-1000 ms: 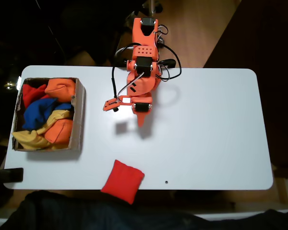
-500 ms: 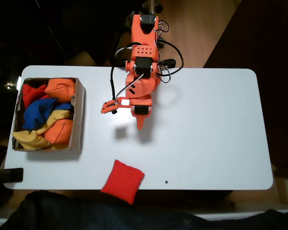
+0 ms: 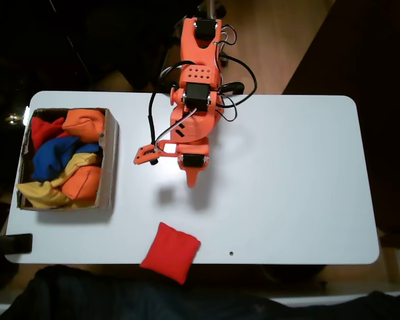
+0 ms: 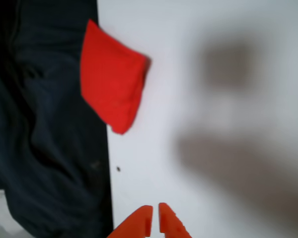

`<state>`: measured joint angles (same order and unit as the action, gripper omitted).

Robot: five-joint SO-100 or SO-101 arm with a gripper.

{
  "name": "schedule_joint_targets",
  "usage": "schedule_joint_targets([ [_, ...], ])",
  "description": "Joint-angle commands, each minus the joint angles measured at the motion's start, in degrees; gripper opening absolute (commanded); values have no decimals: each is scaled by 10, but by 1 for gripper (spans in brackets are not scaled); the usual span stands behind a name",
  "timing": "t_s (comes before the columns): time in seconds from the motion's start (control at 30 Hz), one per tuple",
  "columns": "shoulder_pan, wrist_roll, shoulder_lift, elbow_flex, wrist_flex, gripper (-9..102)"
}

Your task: Grasp a bag and put it in the box.

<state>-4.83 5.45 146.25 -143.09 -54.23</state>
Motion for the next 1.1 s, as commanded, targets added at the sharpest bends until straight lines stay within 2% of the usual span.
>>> schedule_joint_targets([
  [0.0,-6,-2,-20,49,3,1],
  [0.4,-24,14,-133,133,3,1],
  [0.87,-36,144,-246,242,6,1],
  [1.07,-51,156,-294,289,7,1],
])
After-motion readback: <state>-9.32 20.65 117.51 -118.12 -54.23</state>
